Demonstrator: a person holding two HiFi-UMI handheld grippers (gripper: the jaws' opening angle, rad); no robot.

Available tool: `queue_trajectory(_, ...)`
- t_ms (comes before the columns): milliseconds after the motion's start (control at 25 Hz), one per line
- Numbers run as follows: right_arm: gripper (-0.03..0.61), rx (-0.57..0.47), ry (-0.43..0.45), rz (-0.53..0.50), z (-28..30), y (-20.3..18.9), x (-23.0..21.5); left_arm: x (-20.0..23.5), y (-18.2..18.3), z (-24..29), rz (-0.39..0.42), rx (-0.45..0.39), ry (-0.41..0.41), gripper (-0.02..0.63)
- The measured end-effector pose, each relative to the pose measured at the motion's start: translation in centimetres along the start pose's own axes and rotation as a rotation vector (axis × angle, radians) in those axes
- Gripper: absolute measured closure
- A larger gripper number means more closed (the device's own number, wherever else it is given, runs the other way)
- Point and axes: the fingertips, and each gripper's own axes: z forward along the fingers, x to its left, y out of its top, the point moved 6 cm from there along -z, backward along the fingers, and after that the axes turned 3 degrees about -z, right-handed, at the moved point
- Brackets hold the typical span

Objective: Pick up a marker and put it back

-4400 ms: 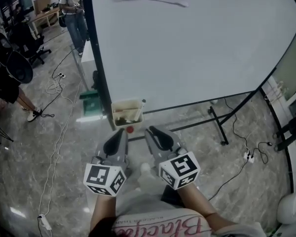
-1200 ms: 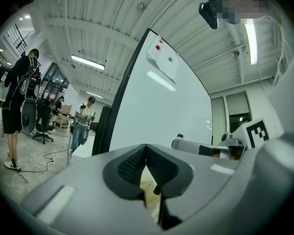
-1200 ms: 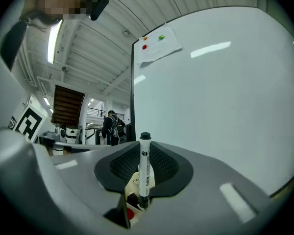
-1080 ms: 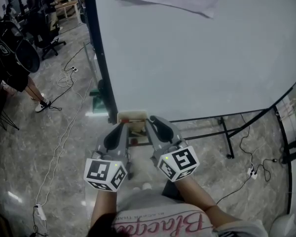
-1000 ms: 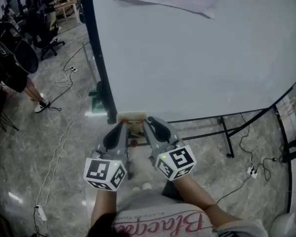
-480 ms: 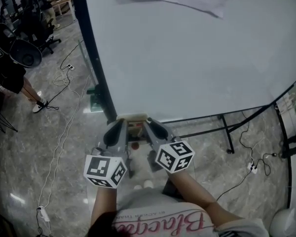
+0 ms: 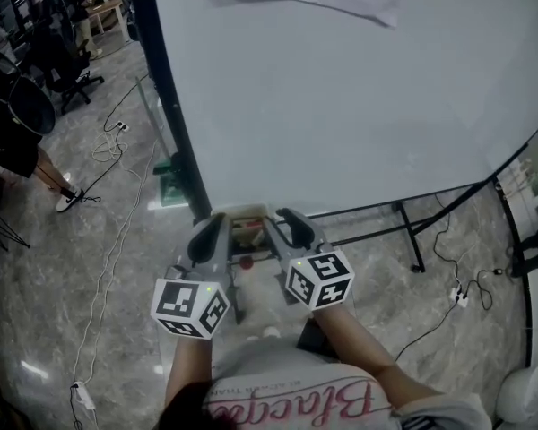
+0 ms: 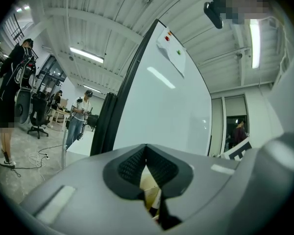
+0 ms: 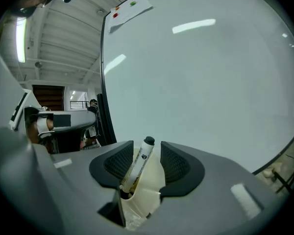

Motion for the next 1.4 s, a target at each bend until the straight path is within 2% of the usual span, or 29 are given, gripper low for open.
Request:
queue_trajectory(120, 0.416, -0.062, -0.010, -0.028, -1.0, 1.6, -0.1, 0.0, -0.1, 0.1, -0.012, 0.005, -0.008, 0.614)
queue_trajectory(240, 0.421, -0.160, -0.023, -0.137, -2.8, 4.4, 0.6, -0.3, 0.0, 0.0, -0.004, -0.001, -0.017, 0.614)
queue_trajectory(360, 0.500, -0.248, -0.018, -0.255, -4.7, 7.0, 2.6, -0.6, 0.3, -0.3, 0.007, -0.008, -0.027, 0.615)
queue_trajectory(520, 0.567, -0.298, 0.004, -0.328, -6.5, 8.8, 5.0, -1.2, 0.9, -1.0, 0.025, -0.016, -0.043, 0.615)
queue_trajectory(720, 0.577, -0.327, 0.036, -0.323, -7.5, 9.5, 6.1, -2.3, 1.5, -1.3, 0.044, -0.032, -0.055, 0.614)
queue_trajectory(920, 0.577, -0.296, 0.084, -0.302, -7.8, 9.0, 6.4, -3.4, 2.3, -1.9, 0.064, -0.065, -0.065, 0.614)
queue_trajectory(1400, 0.578, -0.255, 0.070, -0.313, -9.3, 7.6, 6.7, -5.2, 2.5, -3.5, 0.093, -0.088, -0.068, 0.614)
